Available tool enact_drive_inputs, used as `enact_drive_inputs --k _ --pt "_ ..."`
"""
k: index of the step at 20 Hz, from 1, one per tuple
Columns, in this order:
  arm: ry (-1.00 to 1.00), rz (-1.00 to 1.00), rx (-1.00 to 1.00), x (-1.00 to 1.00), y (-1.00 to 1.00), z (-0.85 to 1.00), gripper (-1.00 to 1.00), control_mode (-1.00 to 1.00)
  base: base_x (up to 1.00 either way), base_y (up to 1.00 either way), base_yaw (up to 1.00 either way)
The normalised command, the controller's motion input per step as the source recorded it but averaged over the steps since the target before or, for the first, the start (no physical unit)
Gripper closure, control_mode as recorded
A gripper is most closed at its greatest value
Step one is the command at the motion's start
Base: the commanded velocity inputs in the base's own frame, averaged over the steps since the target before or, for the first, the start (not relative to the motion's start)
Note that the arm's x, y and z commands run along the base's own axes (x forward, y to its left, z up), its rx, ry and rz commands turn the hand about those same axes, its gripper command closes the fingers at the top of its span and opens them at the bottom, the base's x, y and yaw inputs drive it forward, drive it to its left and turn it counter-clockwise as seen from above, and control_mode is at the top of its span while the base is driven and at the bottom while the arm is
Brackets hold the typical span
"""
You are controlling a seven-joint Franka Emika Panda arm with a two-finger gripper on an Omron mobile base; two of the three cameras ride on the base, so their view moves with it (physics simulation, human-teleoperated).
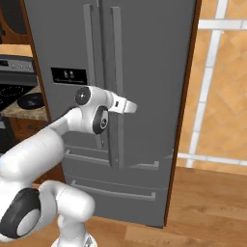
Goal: Grab a lemon wedge from the fridge and one ice cube from the ice bowl, and put them in the glass of lemonade.
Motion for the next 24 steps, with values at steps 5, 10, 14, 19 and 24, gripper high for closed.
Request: enact_drive_inputs --k 5,10,14,19,24 --pt "0.0 -0.39 0.06 -1.0 -1.0 0.96 1.0 -1.0 0.0 0.0 0.0" --pt "0.0 -0.38 0.08 -1.0 -0.78 0.94 -1.0 -1.0 0.0 0.0 0.0" --pt "0.0 -0.13 -0.02 -1.0 0.4 0.79 -1.0 -1.0 0.0 0.0 0.0" --pt "-0.02 0.0 -0.18 -0.79 1.0 0.34 -1.0 -1.0 0.0 0.0 0.0" --pt "-0.13 -0.14 -0.12 0.41 1.0 0.0 -1.0 -1.0 0.0 0.0 0.0"
